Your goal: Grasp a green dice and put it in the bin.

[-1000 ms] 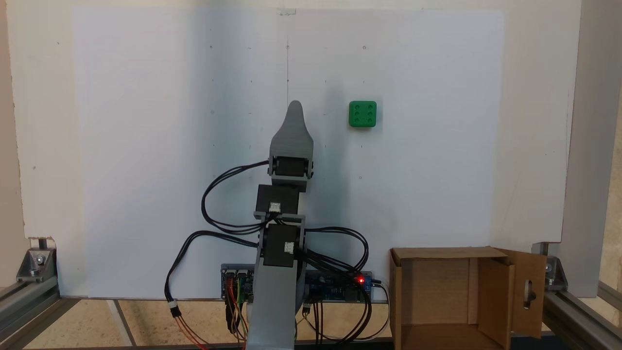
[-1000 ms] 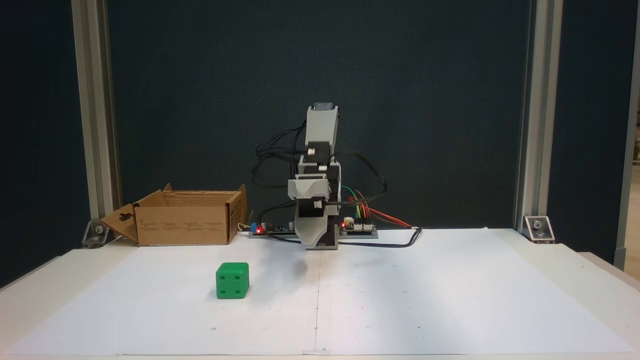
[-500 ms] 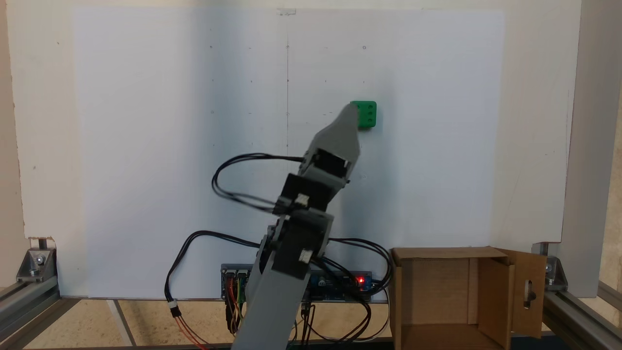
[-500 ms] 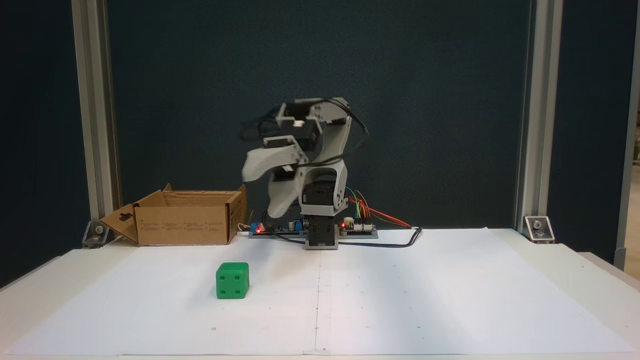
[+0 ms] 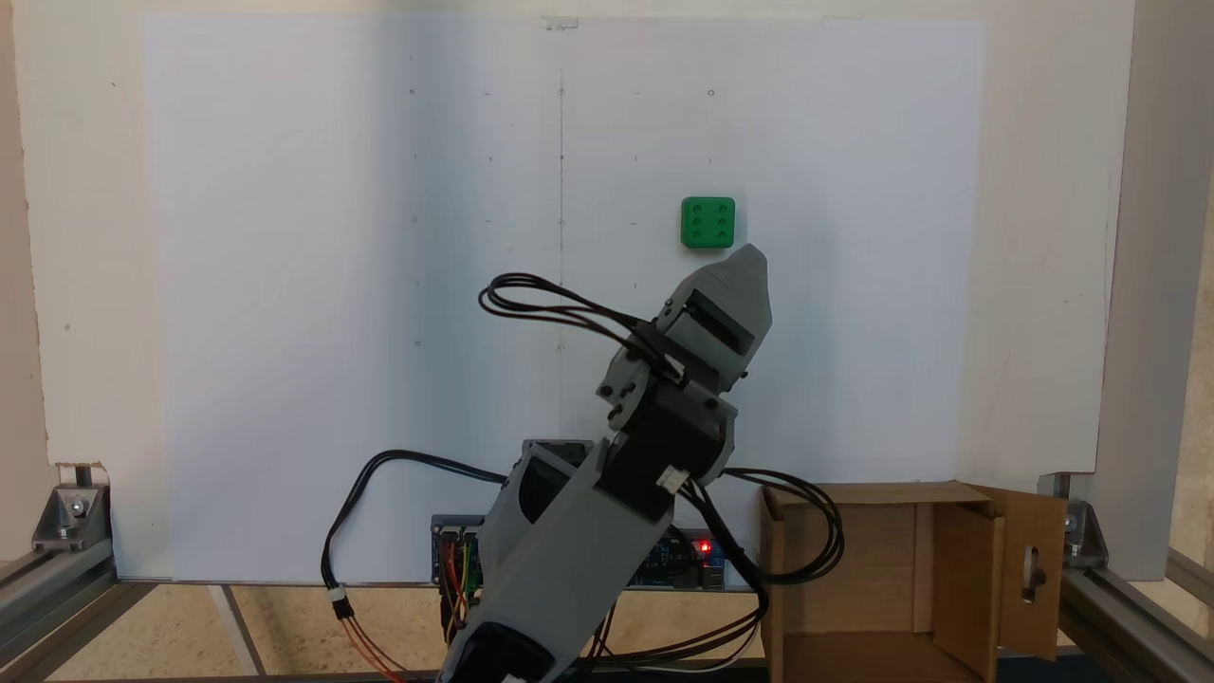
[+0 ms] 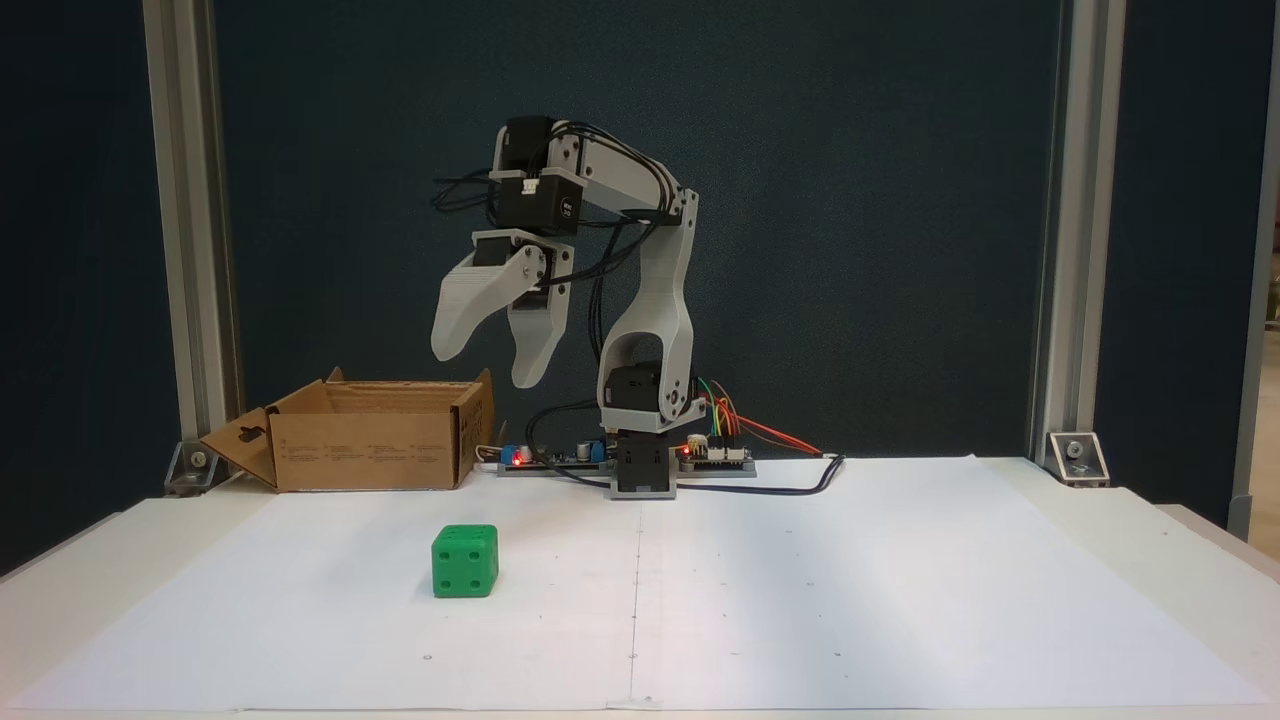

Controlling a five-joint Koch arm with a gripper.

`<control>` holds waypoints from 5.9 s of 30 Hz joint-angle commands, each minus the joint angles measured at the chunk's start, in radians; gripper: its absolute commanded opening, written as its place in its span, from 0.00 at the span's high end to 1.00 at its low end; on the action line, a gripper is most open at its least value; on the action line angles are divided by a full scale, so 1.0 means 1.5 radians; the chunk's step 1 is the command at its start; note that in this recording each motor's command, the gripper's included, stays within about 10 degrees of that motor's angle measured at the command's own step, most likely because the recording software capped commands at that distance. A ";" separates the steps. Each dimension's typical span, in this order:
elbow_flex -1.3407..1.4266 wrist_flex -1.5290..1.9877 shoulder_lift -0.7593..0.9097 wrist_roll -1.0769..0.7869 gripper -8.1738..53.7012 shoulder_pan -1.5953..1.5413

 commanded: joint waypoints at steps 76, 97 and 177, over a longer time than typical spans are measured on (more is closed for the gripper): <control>-0.066 -0.069 -0.311 -0.463 0.16 -0.012; -0.065 -0.086 -0.337 -0.462 0.16 -0.013; -0.010 -0.195 -0.395 -0.412 0.23 -0.010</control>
